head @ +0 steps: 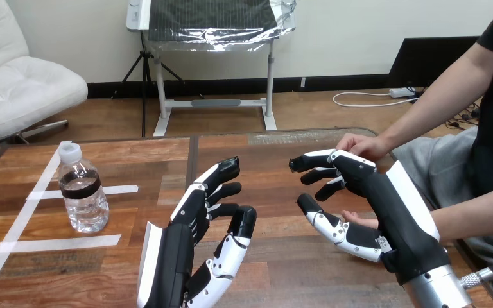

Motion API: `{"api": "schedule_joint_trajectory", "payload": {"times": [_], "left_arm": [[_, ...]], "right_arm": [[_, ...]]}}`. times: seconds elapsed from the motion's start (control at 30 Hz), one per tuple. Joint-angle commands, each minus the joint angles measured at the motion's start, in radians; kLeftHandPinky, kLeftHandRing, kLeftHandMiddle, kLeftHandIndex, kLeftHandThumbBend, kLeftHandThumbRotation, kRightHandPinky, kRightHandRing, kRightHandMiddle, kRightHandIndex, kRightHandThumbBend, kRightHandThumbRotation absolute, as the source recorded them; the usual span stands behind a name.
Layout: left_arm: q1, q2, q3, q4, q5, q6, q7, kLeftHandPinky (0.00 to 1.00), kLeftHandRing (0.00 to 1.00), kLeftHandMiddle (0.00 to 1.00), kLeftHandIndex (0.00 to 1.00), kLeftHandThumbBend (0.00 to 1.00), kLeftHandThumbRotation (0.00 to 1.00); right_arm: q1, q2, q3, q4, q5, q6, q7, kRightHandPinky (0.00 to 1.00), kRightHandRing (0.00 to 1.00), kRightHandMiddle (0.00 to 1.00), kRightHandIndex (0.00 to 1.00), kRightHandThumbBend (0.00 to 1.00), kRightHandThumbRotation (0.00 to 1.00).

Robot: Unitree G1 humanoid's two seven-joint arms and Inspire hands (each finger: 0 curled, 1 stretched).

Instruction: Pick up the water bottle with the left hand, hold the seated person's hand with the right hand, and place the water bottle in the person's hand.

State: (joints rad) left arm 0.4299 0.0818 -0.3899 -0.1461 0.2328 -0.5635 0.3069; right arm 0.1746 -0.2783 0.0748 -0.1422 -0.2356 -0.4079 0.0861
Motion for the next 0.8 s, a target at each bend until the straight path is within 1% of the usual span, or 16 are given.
{"api": "schedule_joint_trajectory", "payload": {"times": [0.0, 0.17, 0.37, 0.47, 0.57, 0.67, 0.7, 0.77], "left_arm": [[-0.033, -0.082, -0.005, -0.024, 0.006, -0.005, 0.006, 0.69, 0.78, 0.83, 0.8, 0.39, 0.63], [-0.034, -0.079, -0.002, -0.026, 0.009, -0.007, 0.006, 0.69, 0.79, 0.83, 0.8, 0.39, 0.63], [-0.032, -0.064, 0.009, -0.036, 0.012, -0.017, 0.0, 0.69, 0.79, 0.83, 0.81, 0.38, 0.64], [-0.034, -0.061, 0.02, -0.043, 0.006, -0.026, 0.0, 0.7, 0.79, 0.83, 0.81, 0.38, 0.64], [-0.037, -0.062, 0.036, -0.054, 0.02, -0.03, 0.012, 0.7, 0.79, 0.83, 0.82, 0.38, 0.64], [-0.04, -0.075, 0.06, -0.065, 0.073, -0.029, 0.052, 0.69, 0.78, 0.83, 0.82, 0.39, 0.63], [-0.045, -0.078, 0.077, -0.068, 0.119, -0.027, 0.083, 0.68, 0.78, 0.83, 0.81, 0.39, 0.63], [-0.051, -0.081, 0.095, -0.069, 0.172, -0.024, 0.12, 0.68, 0.78, 0.82, 0.81, 0.39, 0.62]], "right_arm": [[-0.072, -0.003, -0.021, -0.01, 0.006, 0.008, 0.001, 0.53, 0.67, 0.72, 0.67, 0.4, 0.0], [-0.073, -0.006, -0.021, -0.011, 0.004, 0.009, 0.003, 0.53, 0.67, 0.72, 0.67, 0.4, 0.0], [-0.075, -0.006, -0.021, -0.009, 0.006, 0.009, 0.003, 0.54, 0.68, 0.72, 0.67, 0.4, 0.0], [-0.077, -0.005, -0.02, -0.011, 0.011, 0.016, 0.006, 0.54, 0.68, 0.72, 0.67, 0.4, 0.0], [-0.079, -0.004, -0.02, -0.011, 0.008, 0.017, 0.005, 0.53, 0.67, 0.72, 0.67, 0.4, 0.0], [-0.079, -0.004, -0.021, -0.012, 0.007, 0.018, 0.004, 0.53, 0.67, 0.72, 0.67, 0.4, 0.0], [-0.079, -0.004, -0.02, -0.012, 0.005, 0.019, 0.004, 0.53, 0.67, 0.72, 0.67, 0.4, 0.0], [-0.079, -0.004, -0.02, -0.013, 0.004, 0.02, 0.003, 0.53, 0.67, 0.72, 0.67, 0.4, 0.0]]}}
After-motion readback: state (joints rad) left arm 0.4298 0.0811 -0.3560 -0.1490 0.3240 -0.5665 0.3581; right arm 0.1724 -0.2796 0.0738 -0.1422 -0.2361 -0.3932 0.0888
